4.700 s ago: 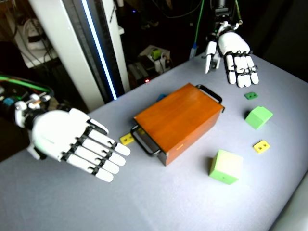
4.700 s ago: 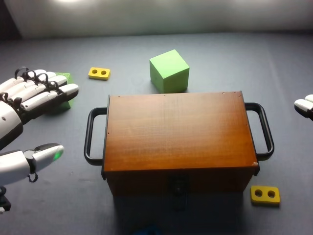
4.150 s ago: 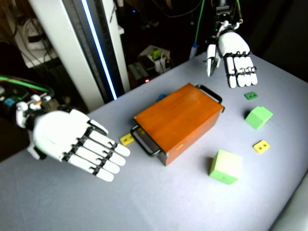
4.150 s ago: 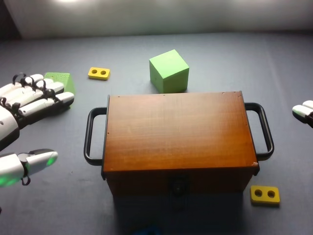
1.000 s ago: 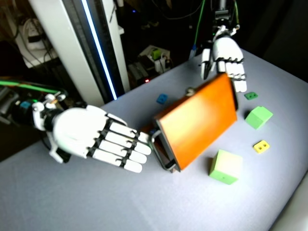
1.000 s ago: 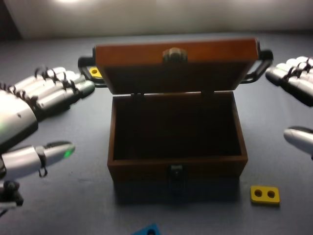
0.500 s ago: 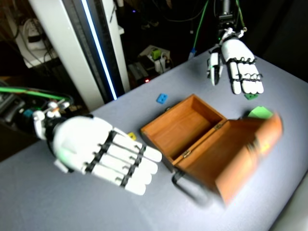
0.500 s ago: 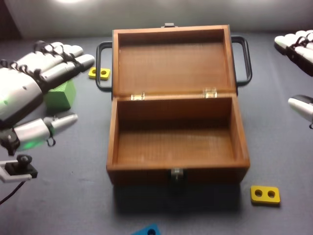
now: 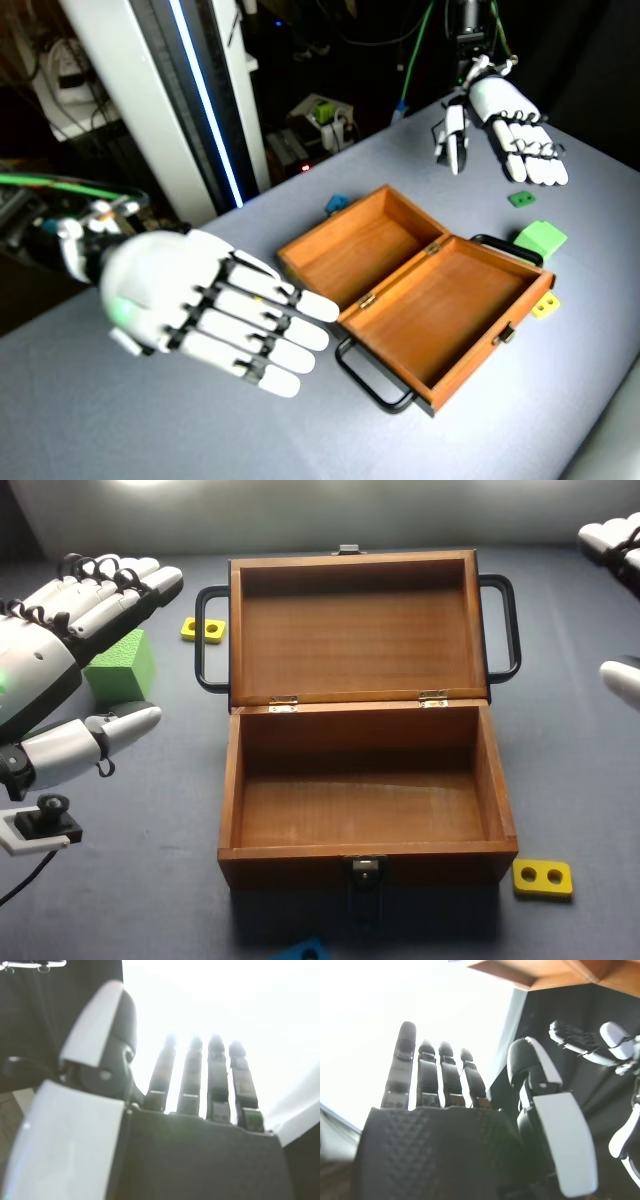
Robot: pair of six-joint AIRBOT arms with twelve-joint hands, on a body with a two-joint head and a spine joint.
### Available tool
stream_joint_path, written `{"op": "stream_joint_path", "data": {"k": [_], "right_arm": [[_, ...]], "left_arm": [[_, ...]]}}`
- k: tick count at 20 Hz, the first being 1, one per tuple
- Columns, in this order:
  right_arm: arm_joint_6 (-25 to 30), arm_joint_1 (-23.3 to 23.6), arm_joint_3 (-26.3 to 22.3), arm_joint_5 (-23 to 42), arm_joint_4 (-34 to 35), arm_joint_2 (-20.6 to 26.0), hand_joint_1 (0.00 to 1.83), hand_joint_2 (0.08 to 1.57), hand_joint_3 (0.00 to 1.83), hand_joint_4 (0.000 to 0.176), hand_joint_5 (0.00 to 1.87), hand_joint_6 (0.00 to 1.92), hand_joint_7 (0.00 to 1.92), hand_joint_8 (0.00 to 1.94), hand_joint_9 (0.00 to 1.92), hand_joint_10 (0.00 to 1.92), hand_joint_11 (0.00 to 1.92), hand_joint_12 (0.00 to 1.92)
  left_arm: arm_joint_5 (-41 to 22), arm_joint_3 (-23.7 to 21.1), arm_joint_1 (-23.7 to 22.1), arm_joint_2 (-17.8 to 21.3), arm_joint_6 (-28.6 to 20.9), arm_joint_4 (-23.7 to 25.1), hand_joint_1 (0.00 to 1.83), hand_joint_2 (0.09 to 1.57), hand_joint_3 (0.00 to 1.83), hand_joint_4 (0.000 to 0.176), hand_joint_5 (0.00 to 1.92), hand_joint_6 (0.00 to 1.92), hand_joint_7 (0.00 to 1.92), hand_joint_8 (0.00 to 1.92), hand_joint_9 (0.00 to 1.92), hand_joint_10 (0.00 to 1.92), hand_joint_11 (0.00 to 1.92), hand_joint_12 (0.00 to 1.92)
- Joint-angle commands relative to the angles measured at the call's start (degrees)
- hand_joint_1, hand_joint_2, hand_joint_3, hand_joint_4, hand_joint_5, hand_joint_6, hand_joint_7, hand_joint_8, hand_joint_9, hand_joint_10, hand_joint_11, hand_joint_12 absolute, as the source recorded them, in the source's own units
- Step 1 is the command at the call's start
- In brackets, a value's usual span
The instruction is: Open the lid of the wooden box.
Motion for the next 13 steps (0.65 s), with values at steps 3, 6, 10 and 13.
{"op": "stream_joint_path", "data": {"k": [3,6,10,13], "right_arm": [[-0.1,-0.9,-1.0,9.7,-0.7,1.3,0.35,1.42,0.0,0.029,0.0,0.0,0.0,0.0,0.0,0.0,0.0,0.0],[-0.3,-2.6,-2.3,12.8,-0.4,2.8,0.2,1.39,0.0,0.0,0.0,0.0,0.0,0.0,0.0,0.0,0.0,0.0],[-0.8,-4.4,-3.8,16.5,-0.4,4.7,0.17,1.41,0.0,0.033,0.0,0.0,0.0,0.0,0.0,0.0,0.0,0.0],[-1.0,-6.2,-4.9,19.9,-0.4,6.3,0.11,1.35,0.0,0.084,0.0,0.0,0.0,0.0,0.0,0.0,0.0,0.0]], "left_arm": [[-9.5,-0.5,0.3,0.7,0.2,-1.4,0.63,1.4,0.0,0.0,0.0,0.0,0.0,0.0,0.0,0.0,0.0,0.0],[-11.4,-0.9,0.9,0.8,0.5,-2.2,0.47,1.4,0.0,0.01,0.0,0.0,0.0,0.0,0.0,0.0,0.0,0.0],[-14.4,-1.8,1.4,1.4,1.5,-3.0,0.31,1.39,0.0,0.041,0.0,0.0,0.0,0.0,0.0,0.0,0.0,0.0],[-17.4,-2.3,2.0,1.7,1.9,-4.0,0.17,1.38,0.0,0.097,0.0,0.0,0.0,0.0,0.0,0.0,0.0,0.0]]}}
